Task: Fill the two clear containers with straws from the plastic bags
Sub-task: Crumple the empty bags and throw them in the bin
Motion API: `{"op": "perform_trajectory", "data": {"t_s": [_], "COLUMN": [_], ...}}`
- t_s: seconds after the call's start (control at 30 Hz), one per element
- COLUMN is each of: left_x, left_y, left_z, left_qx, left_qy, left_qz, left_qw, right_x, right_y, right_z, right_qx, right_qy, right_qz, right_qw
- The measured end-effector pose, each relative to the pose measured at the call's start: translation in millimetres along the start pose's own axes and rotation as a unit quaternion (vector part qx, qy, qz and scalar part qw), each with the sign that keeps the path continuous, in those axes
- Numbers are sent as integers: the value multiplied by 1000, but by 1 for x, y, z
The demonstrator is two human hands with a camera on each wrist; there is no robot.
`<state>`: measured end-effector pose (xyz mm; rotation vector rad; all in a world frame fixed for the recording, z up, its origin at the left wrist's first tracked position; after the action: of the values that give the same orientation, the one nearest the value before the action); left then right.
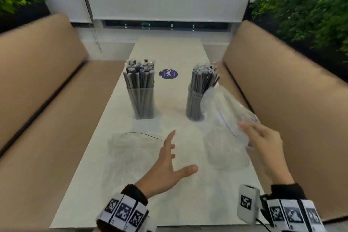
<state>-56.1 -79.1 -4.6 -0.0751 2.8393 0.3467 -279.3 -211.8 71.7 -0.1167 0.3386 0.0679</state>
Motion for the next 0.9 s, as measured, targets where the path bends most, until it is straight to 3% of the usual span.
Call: {"op": "perform_trajectory", "data": {"t_s": [0.1,0.2,0.3,0.37,0.4,0.47,0.53,0.6,0.73,0.83,0.9], "left_x": [2,-7,-46,-70,-78,-77,-60,-58,-97,-133,-158], "left_y": [-8,-10,6,20,26,32,36,41,46,55,65], "left_z": [-30,-63,-74,-73,-72,-72,-72,-72,-66,-59,-59], "left_qx": [23,89,132,136,132,113,78,82,119,117,122], "left_qy": [90,217,256,261,271,280,207,100,68,95,60], "left_qz": [-30,-61,-198,-263,-272,-214,-145,-176,-337,-373,-387], "left_qw": [995,970,937,919,914,929,964,976,931,916,912], "right_x": [5,41,69,72,70,68,76,96,130,131,121], "right_y": [10,24,30,29,26,22,29,39,46,37,29], "right_z": [28,43,41,46,47,54,65,73,63,49,48], "right_qx": [-20,-13,5,1,1,-13,-41,-75,-60,-42,-39], "right_qy": [-102,-151,-63,-16,-16,-24,-15,4,-4,26,42], "right_qz": [31,135,220,232,224,199,197,229,295,317,319], "right_qw": [994,979,973,973,975,980,979,971,954,947,946]}}
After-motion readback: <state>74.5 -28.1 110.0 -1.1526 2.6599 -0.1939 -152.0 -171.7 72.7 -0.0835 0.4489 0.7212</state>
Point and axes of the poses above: each hand's wrist, its own y-axis away from the middle knuckle, its own x-axis out of the palm, z = x × y, the point moved 10 cm from there along -y, towards the middle knuckle, and after that the axes turned 1 degree about x, right-handed, at the moved point
